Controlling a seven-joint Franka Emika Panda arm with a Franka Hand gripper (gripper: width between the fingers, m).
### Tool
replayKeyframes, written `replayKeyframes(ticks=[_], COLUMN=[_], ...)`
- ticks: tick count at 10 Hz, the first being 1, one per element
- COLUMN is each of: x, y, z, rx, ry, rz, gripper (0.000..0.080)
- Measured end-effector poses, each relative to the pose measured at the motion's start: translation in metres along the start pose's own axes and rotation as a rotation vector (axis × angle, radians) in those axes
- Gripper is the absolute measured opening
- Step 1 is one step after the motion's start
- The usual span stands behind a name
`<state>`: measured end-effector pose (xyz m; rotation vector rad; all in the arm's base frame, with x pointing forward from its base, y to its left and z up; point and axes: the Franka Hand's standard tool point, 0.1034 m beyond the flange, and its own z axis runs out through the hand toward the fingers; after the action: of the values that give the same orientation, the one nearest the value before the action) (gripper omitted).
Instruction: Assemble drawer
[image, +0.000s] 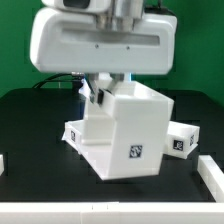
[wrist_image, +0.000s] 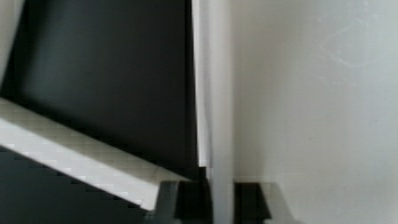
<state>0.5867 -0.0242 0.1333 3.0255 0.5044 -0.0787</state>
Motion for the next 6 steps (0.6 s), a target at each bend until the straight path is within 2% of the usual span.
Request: replayKeyframes(ticks=[1, 3, 5, 6], x=[0.010, 0.029, 0.045, 0.046], y=[-0.010, -0.022, -0.026, -0.028], z=[0.006, 0.010, 0.017, 0.018], rx=[0.018, 0.029, 0.041, 0.045], ry=[0.002, 0.016, 0.030, 0.034], rz=[0.028, 0.052, 0.083, 0.102], gripper=[0.0034, 0.0034, 0.0035, 0.0034])
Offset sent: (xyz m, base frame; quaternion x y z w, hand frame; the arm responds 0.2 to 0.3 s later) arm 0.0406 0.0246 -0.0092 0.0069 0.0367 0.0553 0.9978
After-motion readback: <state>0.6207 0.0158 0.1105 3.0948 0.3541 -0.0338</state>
